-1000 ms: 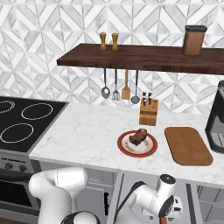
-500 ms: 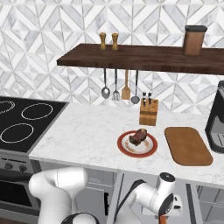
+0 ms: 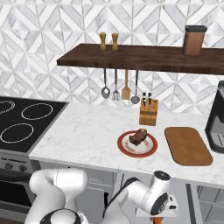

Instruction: Pick up the knife from the drawer and place it on the cutting board. Then place the meat from the plate to the cutting board.

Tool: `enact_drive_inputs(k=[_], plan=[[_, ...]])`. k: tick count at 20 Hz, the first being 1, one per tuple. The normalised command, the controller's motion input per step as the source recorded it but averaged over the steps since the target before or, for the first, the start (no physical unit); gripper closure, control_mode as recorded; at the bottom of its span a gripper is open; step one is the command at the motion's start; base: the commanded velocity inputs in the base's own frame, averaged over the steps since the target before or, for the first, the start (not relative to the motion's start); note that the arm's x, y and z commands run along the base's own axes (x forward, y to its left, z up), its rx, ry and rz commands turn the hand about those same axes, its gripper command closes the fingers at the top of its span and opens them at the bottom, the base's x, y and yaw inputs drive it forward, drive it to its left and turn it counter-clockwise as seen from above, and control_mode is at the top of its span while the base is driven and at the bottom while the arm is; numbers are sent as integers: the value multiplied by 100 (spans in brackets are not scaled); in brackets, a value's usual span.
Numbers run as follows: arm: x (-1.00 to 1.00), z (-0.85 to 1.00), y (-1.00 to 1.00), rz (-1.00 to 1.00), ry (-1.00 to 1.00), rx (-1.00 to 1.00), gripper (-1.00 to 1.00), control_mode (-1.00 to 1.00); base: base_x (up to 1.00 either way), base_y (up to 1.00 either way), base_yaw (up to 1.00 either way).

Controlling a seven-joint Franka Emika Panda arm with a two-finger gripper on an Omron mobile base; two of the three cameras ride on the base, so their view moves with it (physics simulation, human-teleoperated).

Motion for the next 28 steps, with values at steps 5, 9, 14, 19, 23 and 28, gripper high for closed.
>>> enact_drive_inputs(k=[5, 9, 14, 19, 23, 28], plan=[[-16, 64, 16, 11, 1, 0, 100, -100, 0, 0, 0], [-46, 46, 5, 25, 7, 0, 100, -100, 0, 0, 0], [-54, 66, 1, 26, 11, 0, 100, -100, 0, 0, 0], [-61, 95, -1, 23, 2, 0, 100, -100, 0, 0, 0], [-34, 100, -32, 12, -1, 0, 100, -100, 0, 0, 0], [-6, 100, -38, 4, -6, 0, 100, -100, 0, 0, 0]])
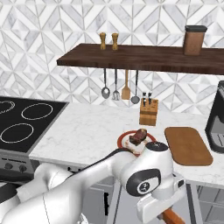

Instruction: Pick up the knife from the drawer and place it on the cutting board. Then place the meat from the plate to the cutting board.

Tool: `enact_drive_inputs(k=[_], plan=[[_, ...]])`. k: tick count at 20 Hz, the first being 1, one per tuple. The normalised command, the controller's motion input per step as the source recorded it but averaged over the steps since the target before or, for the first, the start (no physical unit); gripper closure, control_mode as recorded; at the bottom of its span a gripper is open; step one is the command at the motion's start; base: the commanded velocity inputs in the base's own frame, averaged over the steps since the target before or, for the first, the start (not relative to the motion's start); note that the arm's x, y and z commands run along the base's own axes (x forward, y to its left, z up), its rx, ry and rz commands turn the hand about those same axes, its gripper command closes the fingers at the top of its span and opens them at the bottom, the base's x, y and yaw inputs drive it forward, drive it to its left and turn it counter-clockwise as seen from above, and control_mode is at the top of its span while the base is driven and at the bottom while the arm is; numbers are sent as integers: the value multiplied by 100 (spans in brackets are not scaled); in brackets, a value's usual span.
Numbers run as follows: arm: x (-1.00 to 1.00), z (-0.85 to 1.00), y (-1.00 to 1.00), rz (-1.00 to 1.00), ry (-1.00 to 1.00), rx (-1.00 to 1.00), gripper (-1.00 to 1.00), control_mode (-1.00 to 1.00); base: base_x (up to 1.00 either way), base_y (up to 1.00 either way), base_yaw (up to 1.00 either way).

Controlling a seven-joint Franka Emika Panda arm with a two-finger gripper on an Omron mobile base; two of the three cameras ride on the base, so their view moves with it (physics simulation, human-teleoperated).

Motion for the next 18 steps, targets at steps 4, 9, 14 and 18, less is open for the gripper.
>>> enact_drive_inputs(k=[4, 9, 14, 18], plan=[[45, 100, -55, 0, -2, 0, 100, -100, 0, 0, 0], [80, 95, -62, 0, -3, 4, 100, -100, 0, 0, 0], [72, 17, -36, 0, -16, 4, 100, -100, 0, 0, 0], [65, -33, -20, 0, -29, 0, 100, -100, 0, 0, 0]])
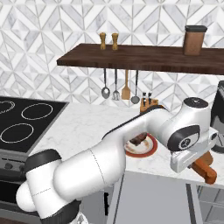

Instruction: Pick up the knife from the drawer and place it on the cutting board. Then place the meat from the plate to the cutting board.

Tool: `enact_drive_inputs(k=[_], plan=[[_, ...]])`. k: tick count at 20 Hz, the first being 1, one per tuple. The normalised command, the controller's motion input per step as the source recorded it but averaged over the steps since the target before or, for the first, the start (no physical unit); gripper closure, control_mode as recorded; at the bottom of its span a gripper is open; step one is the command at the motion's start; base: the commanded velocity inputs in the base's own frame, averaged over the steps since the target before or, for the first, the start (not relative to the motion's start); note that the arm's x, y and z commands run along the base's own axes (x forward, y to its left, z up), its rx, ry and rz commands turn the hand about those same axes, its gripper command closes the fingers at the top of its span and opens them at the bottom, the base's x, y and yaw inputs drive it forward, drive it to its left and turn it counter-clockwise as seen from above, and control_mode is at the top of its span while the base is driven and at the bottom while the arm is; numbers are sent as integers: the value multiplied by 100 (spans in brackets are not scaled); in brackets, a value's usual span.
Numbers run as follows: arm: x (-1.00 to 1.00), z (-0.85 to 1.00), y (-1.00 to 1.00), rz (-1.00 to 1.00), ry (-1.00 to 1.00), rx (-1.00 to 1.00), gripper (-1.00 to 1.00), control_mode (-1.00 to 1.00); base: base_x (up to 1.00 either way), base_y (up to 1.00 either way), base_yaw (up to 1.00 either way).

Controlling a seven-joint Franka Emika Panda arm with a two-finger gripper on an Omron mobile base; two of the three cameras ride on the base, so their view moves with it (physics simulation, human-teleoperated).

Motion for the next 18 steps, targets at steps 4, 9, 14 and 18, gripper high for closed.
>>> enact_drive_inputs(k=[4, 9, 14, 18], plan=[[85, -34, -25, 0, -15, 0, 100, -100, 0, 0, 0], [93, -38, -4, -4, 1, -4, 100, -100, 0, 0, 0], [98, -33, -17, -6, 8, -1, 100, -100, 0, 0, 0], [64, -67, -24, -2, 0, 0, 100, -100, 0, 0, 0]])
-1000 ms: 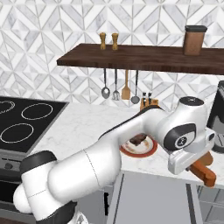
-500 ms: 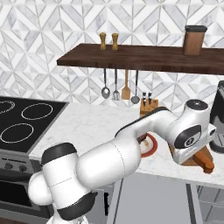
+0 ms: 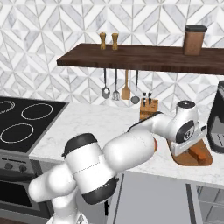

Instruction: Pick up the knife from the drawer and place it on the cutting board. Then place the meat from the plate to the cutting board.

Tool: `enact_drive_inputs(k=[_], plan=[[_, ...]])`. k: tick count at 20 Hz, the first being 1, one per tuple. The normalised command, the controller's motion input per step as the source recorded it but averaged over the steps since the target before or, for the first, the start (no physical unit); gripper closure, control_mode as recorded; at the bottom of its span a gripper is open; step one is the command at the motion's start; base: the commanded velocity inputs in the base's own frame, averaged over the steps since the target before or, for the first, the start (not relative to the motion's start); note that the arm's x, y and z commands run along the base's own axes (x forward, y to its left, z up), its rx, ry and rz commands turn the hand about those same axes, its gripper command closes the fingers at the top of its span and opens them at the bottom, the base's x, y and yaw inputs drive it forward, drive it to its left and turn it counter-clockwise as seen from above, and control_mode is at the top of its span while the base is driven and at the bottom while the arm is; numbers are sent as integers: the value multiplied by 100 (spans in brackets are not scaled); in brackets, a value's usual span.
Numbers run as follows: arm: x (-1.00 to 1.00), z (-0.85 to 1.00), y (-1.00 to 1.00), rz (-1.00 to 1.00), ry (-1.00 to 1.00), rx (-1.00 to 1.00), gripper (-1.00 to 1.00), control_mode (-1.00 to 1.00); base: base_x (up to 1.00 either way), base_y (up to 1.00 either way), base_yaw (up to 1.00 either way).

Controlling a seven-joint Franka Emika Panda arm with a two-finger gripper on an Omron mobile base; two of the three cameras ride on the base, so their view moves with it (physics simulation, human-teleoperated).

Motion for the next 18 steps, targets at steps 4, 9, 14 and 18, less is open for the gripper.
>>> enact_drive_inputs(k=[4, 9, 14, 18], plan=[[53, -39, -29, 0, 0, 2, 100, -100, 0, 0, 0], [62, -14, -32, 0, 3, 4, 100, -100, 0, 0, 0], [36, -62, -14, 0, 1, 8, 100, -100, 0, 0, 0], [34, -51, -2, 0, 0, 10, 100, -100, 0, 0, 0]])
